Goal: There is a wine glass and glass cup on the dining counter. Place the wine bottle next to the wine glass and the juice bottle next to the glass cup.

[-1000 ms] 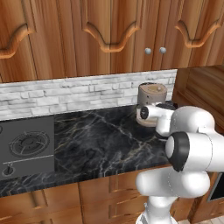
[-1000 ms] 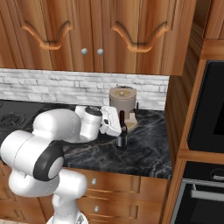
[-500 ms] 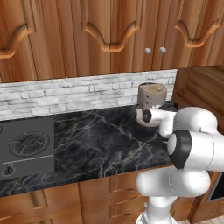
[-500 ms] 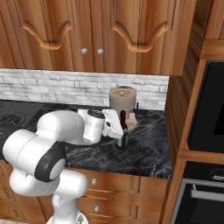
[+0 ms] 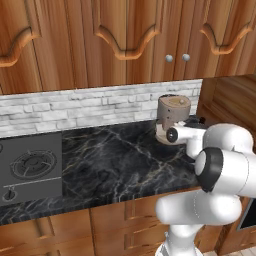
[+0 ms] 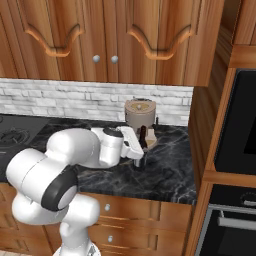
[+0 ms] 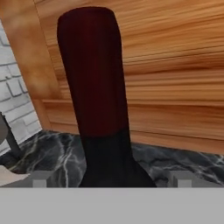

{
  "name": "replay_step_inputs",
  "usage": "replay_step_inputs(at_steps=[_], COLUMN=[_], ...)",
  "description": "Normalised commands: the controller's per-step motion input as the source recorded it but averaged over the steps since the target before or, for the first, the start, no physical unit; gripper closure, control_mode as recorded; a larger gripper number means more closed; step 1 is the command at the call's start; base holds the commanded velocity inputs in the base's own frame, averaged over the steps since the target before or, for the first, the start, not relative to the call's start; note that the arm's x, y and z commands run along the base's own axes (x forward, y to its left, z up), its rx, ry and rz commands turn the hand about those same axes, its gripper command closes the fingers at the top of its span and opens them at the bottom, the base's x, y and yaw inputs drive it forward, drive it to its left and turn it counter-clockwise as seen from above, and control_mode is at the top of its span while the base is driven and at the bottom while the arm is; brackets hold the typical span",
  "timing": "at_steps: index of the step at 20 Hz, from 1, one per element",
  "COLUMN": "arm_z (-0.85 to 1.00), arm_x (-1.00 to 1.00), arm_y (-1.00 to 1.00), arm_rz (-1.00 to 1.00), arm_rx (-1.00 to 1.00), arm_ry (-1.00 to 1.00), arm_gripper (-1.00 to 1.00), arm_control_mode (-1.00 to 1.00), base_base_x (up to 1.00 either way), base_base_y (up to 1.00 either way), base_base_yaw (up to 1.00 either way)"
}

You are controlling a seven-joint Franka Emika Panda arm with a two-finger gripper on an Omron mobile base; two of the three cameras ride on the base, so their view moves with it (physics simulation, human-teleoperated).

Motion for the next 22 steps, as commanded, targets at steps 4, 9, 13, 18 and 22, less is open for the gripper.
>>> replay_step_inputs(at_steps=[4,9,13,18,22], arm_z=[-0.22,-0.16,-0.04,-0.01,0.12], arm_x=[-0.09,-0.23,-0.18,-0.09,-0.17], arm_y=[0.04,0.00,0.00,0.01,0.14], arm_rz=[0.05,0.03,0.00,0.00,0.00], arm_rx=[-0.01,0.00,0.00,0.00,0.00], arm_ry=[-0.05,0.00,-0.01,-0.02,-0.06], arm_gripper=[1.00,1.00,1.00,1.00,1.00], arm_control_mode=[-1.00,-1.00,-1.00,-1.00,-1.00], base_base_x=[0.00,0.00,0.00,0.00,0.00], base_base_y=[0.00,0.00,0.00,0.00,0.00], base_base_yaw=[0.00,0.00,0.00,0.00,0.00])
